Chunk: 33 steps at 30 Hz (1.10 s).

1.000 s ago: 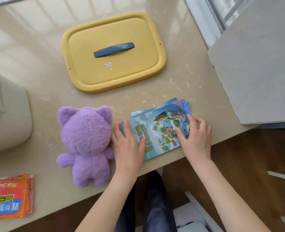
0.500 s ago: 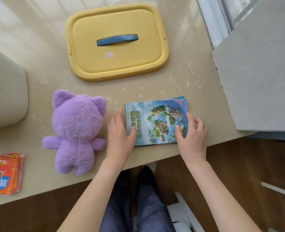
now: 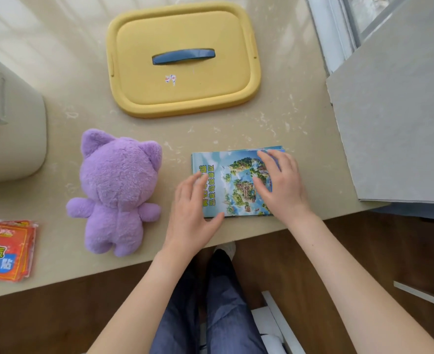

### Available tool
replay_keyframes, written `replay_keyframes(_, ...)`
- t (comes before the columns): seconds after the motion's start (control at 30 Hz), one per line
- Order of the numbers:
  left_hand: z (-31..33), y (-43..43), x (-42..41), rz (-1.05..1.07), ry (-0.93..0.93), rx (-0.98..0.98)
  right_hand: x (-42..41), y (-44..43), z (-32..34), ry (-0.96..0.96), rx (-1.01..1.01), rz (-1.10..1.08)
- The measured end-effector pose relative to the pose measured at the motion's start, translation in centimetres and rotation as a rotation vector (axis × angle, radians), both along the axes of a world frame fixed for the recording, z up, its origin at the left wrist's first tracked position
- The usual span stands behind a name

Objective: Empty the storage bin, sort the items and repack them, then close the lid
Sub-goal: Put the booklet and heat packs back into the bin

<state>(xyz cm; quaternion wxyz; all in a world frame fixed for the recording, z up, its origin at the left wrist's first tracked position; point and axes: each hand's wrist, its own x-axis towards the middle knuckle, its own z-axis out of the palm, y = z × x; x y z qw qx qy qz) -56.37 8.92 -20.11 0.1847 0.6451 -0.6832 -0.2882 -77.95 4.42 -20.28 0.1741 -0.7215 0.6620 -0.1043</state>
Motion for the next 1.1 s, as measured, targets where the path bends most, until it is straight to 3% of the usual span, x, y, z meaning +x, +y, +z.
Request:
replay_keyframes(0.13,-0.7,1.5,-0.2,-0.206,-0.115,-0.009,0.8,-2.4,-0.2,0.040,0.058,0.146)
replay_keyframes(0.63,-1.3,1.4,-0.5,-0.117,-0.161,-0.019,0.5,-1.6,-0.1,0.137,0.126,0.163)
replay_keyframes(0.93,-1.6,0.0,-0.4,0.065,-0.123,-0.040,1.4,3.6,-0.1,0.260,0.147,-0.292)
replay_keyframes(1.1,-1.4,-1.1,-0.1,0.129,-0.097,-0.015,1.4,4.7,-0.1,0.202,0.147,-0.376)
